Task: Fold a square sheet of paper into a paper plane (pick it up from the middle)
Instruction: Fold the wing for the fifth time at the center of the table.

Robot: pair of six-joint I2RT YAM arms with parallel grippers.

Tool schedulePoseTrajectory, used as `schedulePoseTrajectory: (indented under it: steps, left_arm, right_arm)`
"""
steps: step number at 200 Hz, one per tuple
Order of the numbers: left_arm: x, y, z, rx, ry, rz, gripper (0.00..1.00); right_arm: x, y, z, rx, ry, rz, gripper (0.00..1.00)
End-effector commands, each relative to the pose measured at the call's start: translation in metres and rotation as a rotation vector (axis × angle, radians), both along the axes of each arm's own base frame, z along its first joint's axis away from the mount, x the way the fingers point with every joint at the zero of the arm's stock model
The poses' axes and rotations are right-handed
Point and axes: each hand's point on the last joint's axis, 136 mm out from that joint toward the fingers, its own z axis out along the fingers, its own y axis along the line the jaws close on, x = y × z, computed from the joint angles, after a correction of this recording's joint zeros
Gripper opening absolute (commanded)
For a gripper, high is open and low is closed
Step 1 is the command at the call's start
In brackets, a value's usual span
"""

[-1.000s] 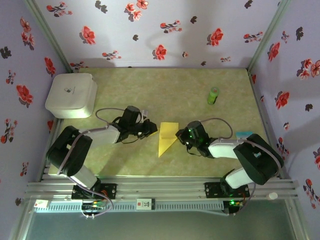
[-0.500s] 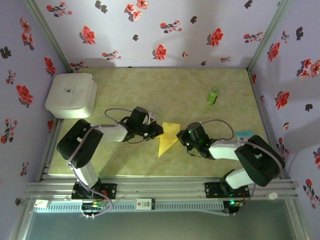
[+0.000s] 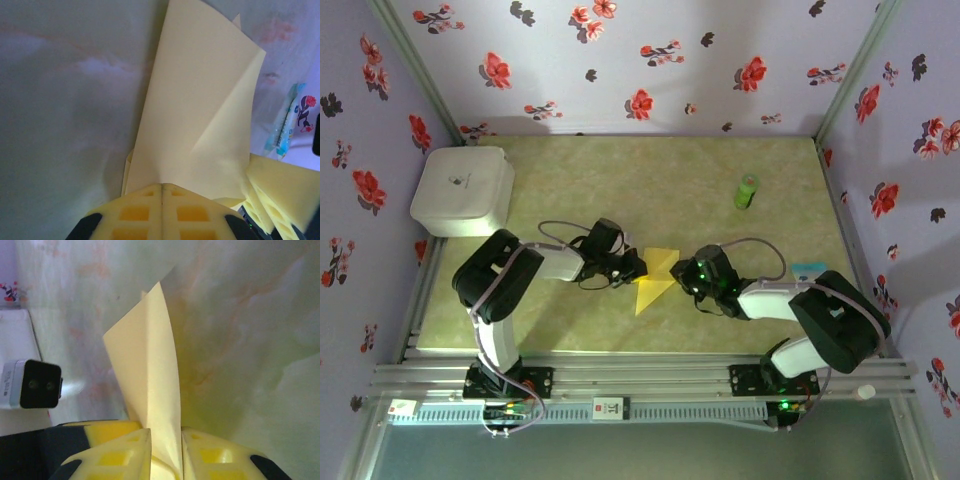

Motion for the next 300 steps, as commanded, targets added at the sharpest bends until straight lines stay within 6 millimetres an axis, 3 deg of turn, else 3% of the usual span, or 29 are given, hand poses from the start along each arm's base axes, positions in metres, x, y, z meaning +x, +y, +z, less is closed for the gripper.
schedulePoseTrajectory:
  steps: [1,151,192,300]
  left_arm:
    - [-0.008,0.005,-0.014,0.036,0.006,-0.024,0.01]
    - [-0.006,0.007,-0.013,0.027,-0.012,-0.021,0.01]
    - [-0.004,0.007,-0.010,0.023,-0.018,-0.020,0.01]
    - [-0.004,0.007,-0.008,0.009,-0.022,-0.019,0.01]
  right_arm:
    - [0.000,0.005,0.005,0.031,-0.034,0.064,0.26]
    - [-0.004,0.009,0.004,-0.025,-0.011,0.292,0.31]
    - [-0.001,0.003,0.000,-0.045,0.000,0.294,0.31]
    - [0.003,0.009,-0.003,-0.019,-0.004,0.346,0.29]
